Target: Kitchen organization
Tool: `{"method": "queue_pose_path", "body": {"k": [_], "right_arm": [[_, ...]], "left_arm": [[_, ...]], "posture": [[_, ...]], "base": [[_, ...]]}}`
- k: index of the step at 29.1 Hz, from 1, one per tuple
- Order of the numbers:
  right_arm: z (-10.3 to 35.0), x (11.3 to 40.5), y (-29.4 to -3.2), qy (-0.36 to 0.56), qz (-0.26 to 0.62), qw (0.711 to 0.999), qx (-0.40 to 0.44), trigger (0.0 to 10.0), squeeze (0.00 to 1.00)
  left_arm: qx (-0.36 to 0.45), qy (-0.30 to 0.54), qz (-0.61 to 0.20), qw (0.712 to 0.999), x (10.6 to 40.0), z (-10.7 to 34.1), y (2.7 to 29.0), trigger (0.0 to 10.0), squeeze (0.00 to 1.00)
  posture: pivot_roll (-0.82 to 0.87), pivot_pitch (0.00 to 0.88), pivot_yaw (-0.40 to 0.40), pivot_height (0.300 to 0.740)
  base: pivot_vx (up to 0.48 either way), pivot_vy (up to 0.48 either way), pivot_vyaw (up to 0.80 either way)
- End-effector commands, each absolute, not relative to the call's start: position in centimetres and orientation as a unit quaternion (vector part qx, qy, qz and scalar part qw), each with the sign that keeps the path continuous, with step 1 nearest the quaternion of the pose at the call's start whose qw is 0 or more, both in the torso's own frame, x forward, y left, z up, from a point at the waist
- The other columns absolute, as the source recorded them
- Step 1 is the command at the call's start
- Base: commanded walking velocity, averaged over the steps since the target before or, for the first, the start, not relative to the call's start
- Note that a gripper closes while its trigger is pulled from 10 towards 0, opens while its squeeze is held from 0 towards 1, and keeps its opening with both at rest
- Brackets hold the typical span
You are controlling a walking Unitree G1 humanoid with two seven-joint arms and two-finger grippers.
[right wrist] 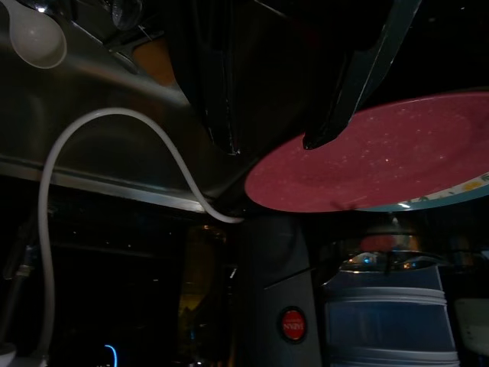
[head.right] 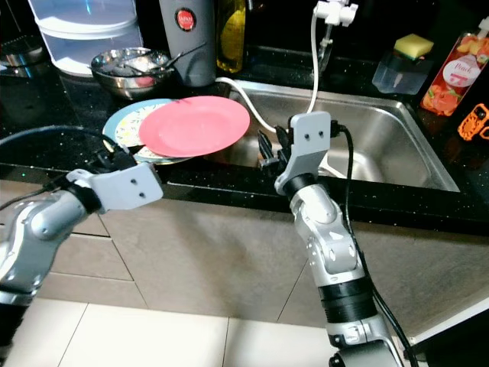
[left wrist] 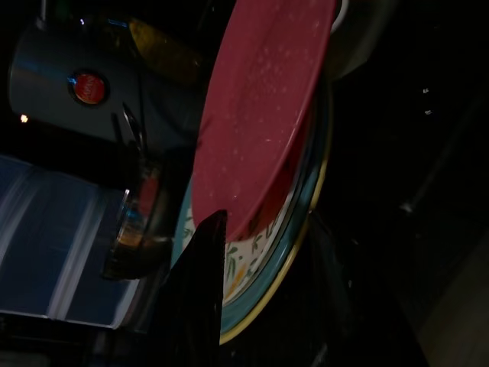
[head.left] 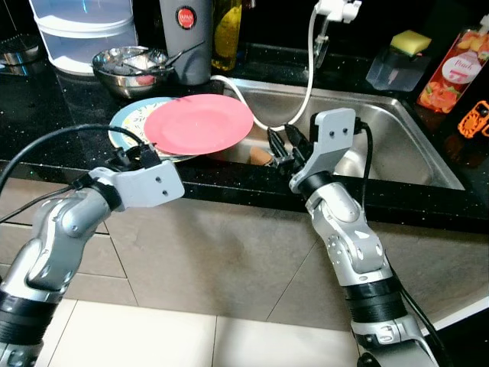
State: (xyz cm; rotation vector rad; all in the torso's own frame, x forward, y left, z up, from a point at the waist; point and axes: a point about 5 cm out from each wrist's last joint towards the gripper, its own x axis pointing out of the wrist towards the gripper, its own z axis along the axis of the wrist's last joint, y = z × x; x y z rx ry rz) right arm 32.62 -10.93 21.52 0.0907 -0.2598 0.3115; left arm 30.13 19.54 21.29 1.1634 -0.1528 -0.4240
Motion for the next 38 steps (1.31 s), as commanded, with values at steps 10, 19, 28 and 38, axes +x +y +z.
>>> {"method": "queue_pose_path", "body": {"k": [10,19,28,38], "right_arm": [[21.7,32.6,-11.4,-0.134,0.141,0.978,0.072,10.0,0.0],[21.7,32.5,-11.2,-0.132,0.141,0.978,0.076,10.0,0.0],[21.6,32.4,-11.4,-0.131,0.137,0.979,0.08,10.0,0.0],[22.4,32.0,-9.6,-0.137,0.2,0.964,0.108,10.0,0.0]], "left_arm": [[0.549,-0.103,-0.226,0.798,33.3,20.3,17.6,10.0,0.0],[0.528,-0.112,-0.258,0.801,34.0,19.8,16.3,2.5,0.0],[0.534,-0.13,-0.249,0.797,34.1,20.5,17.0,0.0,0.0],[0.486,-0.191,-0.289,0.803,33.2,22.6,14.8,10.0,0.0]], "posture": [[0.2,0.0,-0.079,0.74],[0.18,0.0,-0.077,0.74],[0.18,0.0,-0.074,0.74],[0.2,0.0,-0.09,0.74]], "base": [[0.0,0.0,0.0],[0.0,0.0,0.0],[0.0,0.0,0.0],[0.0,0.0,0.0]]}}
